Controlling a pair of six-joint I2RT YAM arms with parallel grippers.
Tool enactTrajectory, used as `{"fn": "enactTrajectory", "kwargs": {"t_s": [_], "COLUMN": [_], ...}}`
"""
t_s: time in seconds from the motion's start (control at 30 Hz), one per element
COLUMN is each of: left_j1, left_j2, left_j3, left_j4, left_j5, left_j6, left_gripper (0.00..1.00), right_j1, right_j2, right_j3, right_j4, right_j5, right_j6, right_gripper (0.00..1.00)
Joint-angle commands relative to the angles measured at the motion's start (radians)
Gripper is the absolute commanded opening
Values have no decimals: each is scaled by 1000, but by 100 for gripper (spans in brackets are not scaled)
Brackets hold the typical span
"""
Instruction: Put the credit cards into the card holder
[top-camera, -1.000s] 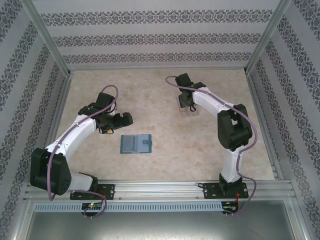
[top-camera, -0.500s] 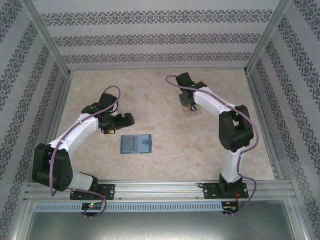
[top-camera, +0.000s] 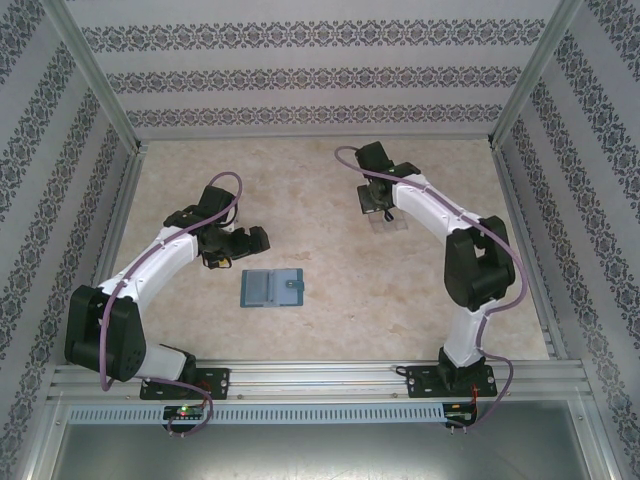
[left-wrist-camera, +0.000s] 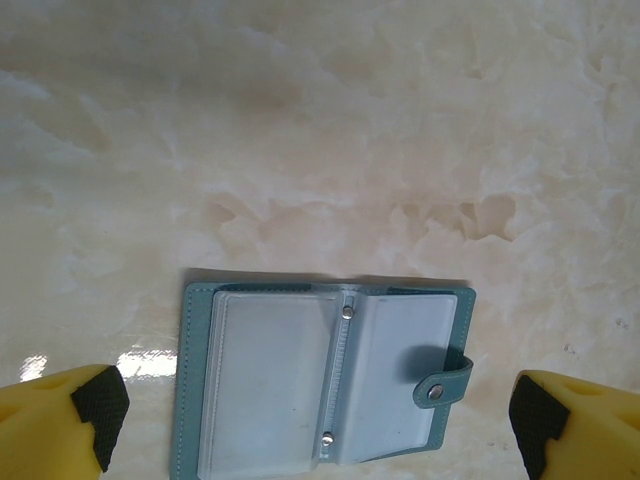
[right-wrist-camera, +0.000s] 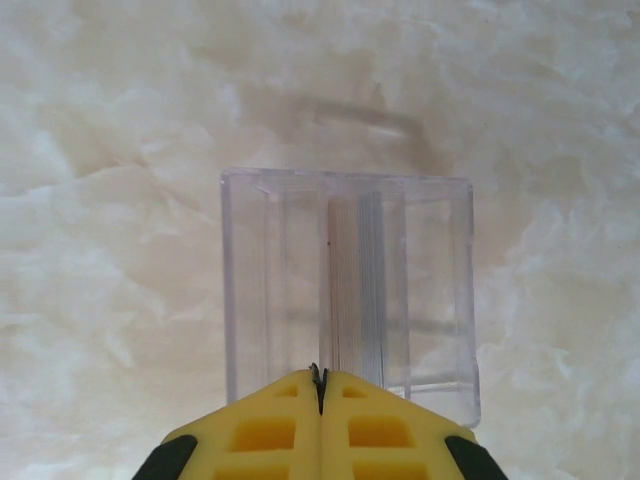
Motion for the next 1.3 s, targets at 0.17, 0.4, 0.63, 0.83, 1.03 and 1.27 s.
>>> {"fn": "enactTrajectory", "kwargs": {"t_s": [0.17, 0.4, 0.63, 0.83, 1.03, 1.27], "left_j1": [-13, -15, -23, -22, -14, -2], "left_j2": [-21, -28, -24, -50, -63, -36], "left_j3": [-19, -135, -230, -278, -306, -311], "left_j4": [8, 51, 66, 64, 75, 94], "left_j5": [41, 94, 64, -4, -137, -110], "left_j6": [34, 41, 43, 35, -69, -54], "left_gripper": [100, 100, 100, 99, 99, 99], "right_j1": [39, 212, 455, 520, 547, 556], "right_j2": [-212, -335, -357, -294, -251, -167], "right_j3": [-154, -445, -650, -717, -707, -695], "right_j4": [114, 435, 730, 903, 954, 1012], "right_j5": [-332, -424, -261, -313, -364, -444], "right_j6": [183, 479, 703, 799, 798, 847], "right_gripper": [0, 0, 0, 0, 0, 0]}}
